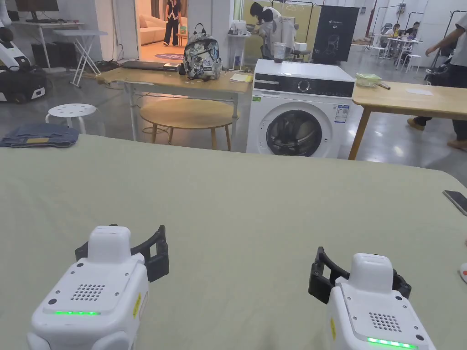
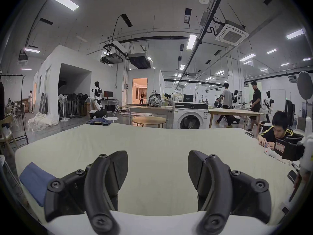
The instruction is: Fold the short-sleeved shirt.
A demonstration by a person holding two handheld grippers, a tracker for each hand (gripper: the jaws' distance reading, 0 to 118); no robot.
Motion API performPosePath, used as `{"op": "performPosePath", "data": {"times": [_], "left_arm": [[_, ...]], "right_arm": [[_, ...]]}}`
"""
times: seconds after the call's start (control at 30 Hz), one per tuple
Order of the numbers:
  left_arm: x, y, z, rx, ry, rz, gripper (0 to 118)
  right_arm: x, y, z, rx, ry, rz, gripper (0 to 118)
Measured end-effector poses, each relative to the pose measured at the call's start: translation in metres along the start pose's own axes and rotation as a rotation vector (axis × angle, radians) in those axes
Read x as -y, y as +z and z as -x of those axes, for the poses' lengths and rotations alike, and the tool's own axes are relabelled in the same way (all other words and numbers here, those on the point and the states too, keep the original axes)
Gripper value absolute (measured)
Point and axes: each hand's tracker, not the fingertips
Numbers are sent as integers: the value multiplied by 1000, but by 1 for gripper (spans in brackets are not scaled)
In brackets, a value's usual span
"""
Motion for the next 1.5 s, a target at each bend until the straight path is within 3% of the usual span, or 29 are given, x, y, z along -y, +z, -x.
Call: {"op": "performPosePath", "data": {"times": [0.13, 0.27, 0.5, 0.73, 1.0, 1.5], "left_arm": [[-2, 1, 0, 5, -4, 1, 74], [-3, 3, 2, 13, -4, -1, 74], [-3, 2, 5, 13, 12, 8, 74], [-5, 0, 6, 19, 14, 11, 74], [-7, 1, 5, 20, 6, 11, 74], [-8, -1, 6, 13, -7, 18, 74]], "right_arm": [[-6, -1, -3, -33, -56, 17, 87], [-15, -3, -9, -50, -175, 72, 90], [-22, -5, -7, -14, -142, 62, 90], [-26, -6, -7, -21, -202, 109, 93], [-25, -9, 6, 55, -105, 124, 93], [-26, -7, 8, 54, -61, 112, 93]]}}
